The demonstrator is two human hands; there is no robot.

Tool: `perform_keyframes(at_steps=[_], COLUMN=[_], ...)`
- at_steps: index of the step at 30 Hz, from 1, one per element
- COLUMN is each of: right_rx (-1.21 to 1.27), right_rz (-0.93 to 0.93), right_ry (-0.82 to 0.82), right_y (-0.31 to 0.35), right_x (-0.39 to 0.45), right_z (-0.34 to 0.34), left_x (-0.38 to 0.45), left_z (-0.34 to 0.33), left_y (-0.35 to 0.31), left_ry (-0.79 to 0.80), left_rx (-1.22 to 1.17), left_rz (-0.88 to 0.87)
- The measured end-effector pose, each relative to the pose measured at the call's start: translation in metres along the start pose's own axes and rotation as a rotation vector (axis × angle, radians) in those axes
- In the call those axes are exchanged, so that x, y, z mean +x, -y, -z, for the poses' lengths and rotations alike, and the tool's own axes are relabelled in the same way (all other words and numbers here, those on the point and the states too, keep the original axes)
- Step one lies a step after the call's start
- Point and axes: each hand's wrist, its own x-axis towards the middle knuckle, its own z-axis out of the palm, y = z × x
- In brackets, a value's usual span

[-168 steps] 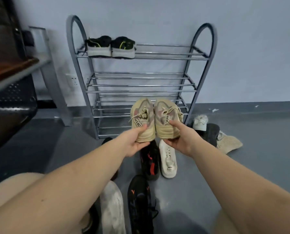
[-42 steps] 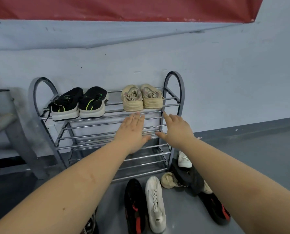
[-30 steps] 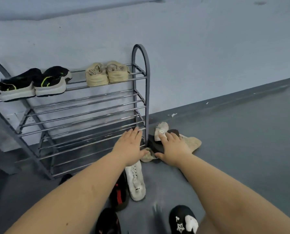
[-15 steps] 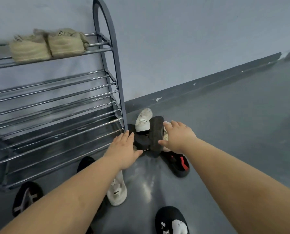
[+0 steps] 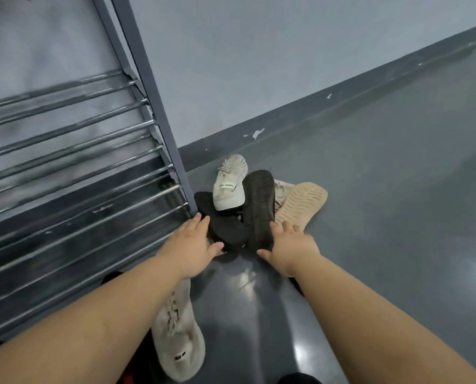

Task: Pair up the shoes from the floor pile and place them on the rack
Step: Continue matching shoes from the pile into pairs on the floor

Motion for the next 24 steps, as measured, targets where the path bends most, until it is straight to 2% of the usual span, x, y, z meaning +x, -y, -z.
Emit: perform_keyframes(at_steps=[3, 8, 12, 16, 20, 24], right_rx=[0.053, 0.139, 0.188, 0.275, 0.513, 0.845], right_rz=[-0.047, -0.032, 0.032, 0.069, 0.047, -0.076], right_ry=[0.002, -0.085, -0.124, -0.123, -0.083, -0.157], right_y=[-0.008, -0.009, 0.005, 0.019, 0.033, 0.043], right_x=[0.018, 0.050, 0.079, 0.107, 0.123, 0.125], right_z=[-0.012, -0.010, 0.000, 0.008, 0.010, 0.006], left_x=[0.030, 0.067, 0.094, 0.121, 0.140, 0.143], left_z=[-0.007, -0.018, -0.014, -0.012, -0.012, -0.012], left_y=[-0.002, -0.007, -0.006, 0.000, -0.004, -0.008], left_ry=[-0.009, -0.042, -0.069, -0.020, -0.012, -0.033], left_rx=[-0.032, -0.140, -0.346, -0.561, -0.786, -0.971], left_rz=[0.032, 0.056, 0.119, 0.239, 0.290, 0.389])
